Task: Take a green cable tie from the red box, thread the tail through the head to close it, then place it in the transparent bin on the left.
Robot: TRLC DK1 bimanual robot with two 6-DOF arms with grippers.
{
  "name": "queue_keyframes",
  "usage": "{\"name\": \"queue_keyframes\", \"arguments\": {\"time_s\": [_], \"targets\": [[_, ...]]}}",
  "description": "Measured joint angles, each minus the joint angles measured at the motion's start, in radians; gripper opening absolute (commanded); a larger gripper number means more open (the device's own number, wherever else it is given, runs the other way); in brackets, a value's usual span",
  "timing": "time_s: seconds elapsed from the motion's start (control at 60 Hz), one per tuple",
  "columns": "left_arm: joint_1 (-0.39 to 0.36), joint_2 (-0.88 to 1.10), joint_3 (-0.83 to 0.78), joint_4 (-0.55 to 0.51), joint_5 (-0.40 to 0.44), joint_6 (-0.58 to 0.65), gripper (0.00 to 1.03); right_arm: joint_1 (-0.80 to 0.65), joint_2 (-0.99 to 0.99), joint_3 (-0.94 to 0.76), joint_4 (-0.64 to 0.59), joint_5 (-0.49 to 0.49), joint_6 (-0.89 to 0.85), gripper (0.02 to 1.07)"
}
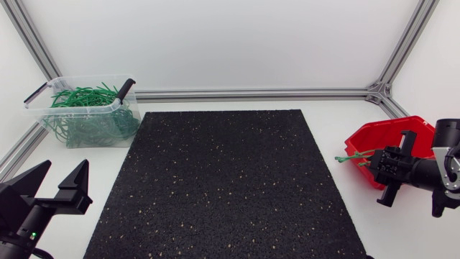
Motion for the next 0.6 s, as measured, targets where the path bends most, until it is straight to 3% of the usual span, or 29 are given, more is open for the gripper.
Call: {"name": "queue_keyframes", "arguments": {"time_s": [0.417, 0.6], "targets": [[0.000, 0.002, 0.000, 0.000, 0.000, 0.000, 0.99, 0.000, 0.000, 0.000, 0.020, -0.004, 0.016, 0.08], [0.000, 0.002, 0.000, 0.000, 0.000, 0.000, 0.99, -0.001, -0.130, 0.010, -0.117, -0.056, 0.042, 0.08]]}}
